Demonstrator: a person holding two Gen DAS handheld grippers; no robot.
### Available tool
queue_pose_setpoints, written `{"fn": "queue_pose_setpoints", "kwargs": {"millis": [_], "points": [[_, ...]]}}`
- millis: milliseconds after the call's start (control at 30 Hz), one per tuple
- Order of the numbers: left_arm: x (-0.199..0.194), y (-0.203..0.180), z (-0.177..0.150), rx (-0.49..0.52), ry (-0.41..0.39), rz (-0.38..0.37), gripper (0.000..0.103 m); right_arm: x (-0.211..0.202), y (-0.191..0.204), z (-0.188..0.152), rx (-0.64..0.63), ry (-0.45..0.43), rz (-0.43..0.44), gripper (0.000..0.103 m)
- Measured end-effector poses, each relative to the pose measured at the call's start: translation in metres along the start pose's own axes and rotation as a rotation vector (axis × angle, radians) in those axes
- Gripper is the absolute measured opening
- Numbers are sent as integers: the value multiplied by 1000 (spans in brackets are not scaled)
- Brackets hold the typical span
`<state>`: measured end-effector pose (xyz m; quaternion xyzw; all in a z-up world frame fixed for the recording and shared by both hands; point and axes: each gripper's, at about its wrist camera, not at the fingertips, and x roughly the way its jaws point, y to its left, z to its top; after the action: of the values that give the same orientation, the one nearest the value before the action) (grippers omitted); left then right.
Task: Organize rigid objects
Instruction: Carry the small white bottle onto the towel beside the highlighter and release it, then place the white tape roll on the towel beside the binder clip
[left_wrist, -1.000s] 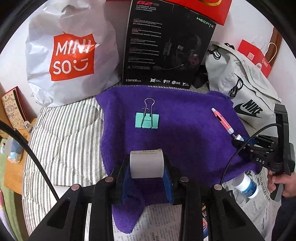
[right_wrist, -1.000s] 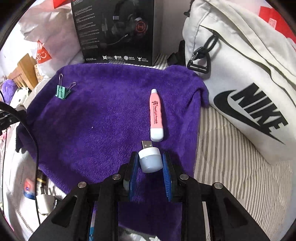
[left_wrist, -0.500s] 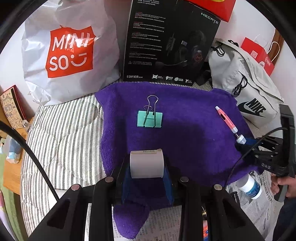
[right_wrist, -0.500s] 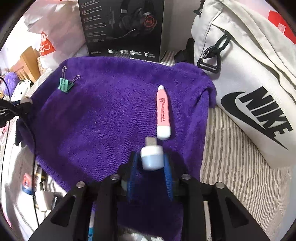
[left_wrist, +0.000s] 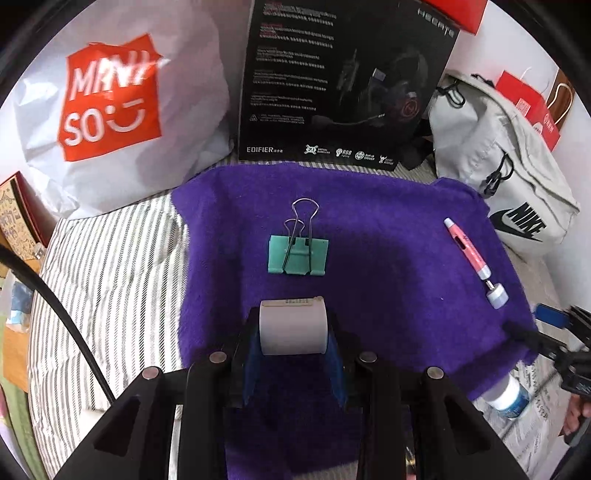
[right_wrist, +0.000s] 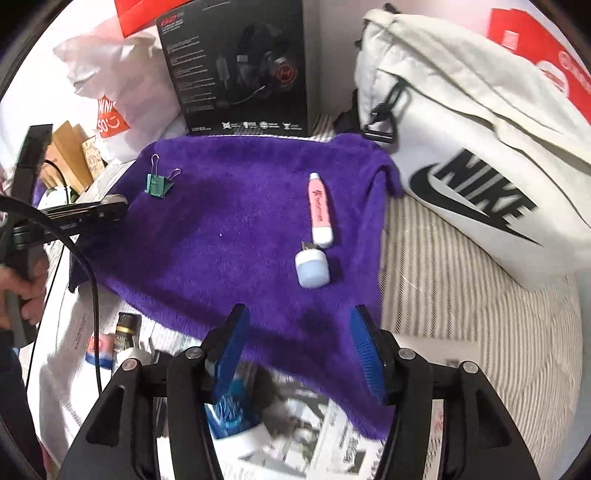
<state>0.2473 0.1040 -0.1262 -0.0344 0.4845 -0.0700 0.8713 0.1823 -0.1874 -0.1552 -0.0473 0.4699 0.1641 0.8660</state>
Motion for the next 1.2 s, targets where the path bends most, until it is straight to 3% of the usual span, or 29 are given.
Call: {"fn": "queue_pose_setpoints", "kwargs": {"millis": [333,633,733,800,967,1200], "points": [[25,0,10,35,30,42,30,-14,-20,-10,62,27,19,58],[29,-6,11,81,30,78,30,-31,-28,-8,96,-33,30,58],[31,-8,11,85,36,67,38,-35,-29,-11,108,-34,35,58],[31,-9,11,68,48,40,49,-38,-28,-12,113,-39,40,58],[26,-18,4,75,71,94,49,-49,-23,-17,116,-50,57,58],[-8,-21,-12,24,69,77,49,-61,-13,-27,108,-57,69,58]]}}
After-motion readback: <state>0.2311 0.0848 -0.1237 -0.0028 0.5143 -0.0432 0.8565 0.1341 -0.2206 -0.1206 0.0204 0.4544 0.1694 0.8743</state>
